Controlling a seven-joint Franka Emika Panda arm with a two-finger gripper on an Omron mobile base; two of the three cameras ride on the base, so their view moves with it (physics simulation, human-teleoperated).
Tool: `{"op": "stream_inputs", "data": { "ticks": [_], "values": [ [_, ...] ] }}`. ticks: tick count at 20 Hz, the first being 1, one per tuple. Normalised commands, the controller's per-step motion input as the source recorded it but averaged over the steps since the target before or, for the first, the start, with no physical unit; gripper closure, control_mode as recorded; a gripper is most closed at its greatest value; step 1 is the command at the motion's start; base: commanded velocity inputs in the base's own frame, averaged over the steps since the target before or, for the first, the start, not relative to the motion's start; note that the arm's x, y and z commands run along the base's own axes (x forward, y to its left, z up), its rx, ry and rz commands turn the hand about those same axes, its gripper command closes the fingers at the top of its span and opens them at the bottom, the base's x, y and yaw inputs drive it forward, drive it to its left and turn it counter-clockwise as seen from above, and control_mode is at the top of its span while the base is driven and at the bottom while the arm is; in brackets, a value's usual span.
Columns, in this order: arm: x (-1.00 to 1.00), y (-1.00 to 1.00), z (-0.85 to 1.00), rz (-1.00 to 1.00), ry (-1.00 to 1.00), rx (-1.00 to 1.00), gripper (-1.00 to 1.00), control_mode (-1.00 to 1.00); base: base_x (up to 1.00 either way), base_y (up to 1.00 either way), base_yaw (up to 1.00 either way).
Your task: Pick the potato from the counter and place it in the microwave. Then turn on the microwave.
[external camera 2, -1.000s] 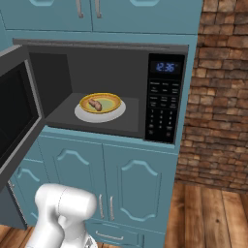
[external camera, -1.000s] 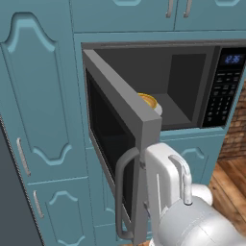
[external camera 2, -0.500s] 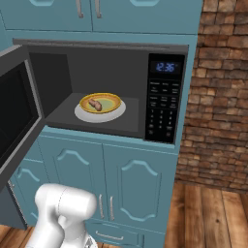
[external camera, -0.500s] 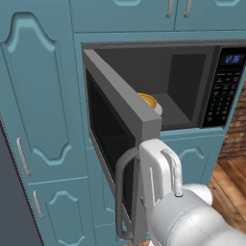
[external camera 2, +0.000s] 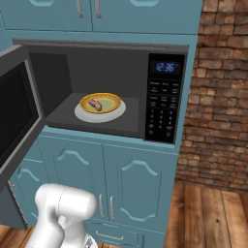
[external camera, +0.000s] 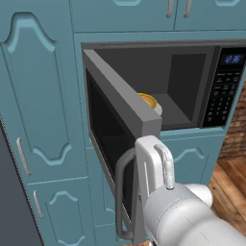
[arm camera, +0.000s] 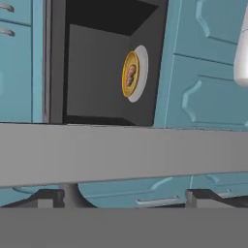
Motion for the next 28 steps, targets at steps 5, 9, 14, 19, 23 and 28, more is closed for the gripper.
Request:
{"op": "stream_inputs", "data": {
  "ticks": [5, 9, 14, 19, 23, 28],
  "values": [
    [0.11, 0.0, -0.08, -0.04, 0.0, 0.0, -1.0, -1.0, 0.0, 0.0, 0.0],
    [0.1, 0.0, -0.08, -0.04, 0.0, 0.0, -1.0, -1.0, 0.0, 0.0, 0.0],
    [0.12, -0.02, -0.09, -0.04, 0.0, 0.0, -1.0, -1.0, 0.0, 0.0, 0.0],
    [0.18, -0.13, -0.08, -0.05, 0.0, 0.0, -1.0, -1.0, 0.0, 0.0, 0.0],
    [0.19, -0.14, -0.08, -0.06, 0.0, 0.0, -1.0, -1.0, 0.0, 0.0, 0.0],
    [0.2, -0.17, -0.09, -0.06, 0.0, 0.0, -1.0, -1.0, 0.0, 0.0, 0.0]
  ]
}}
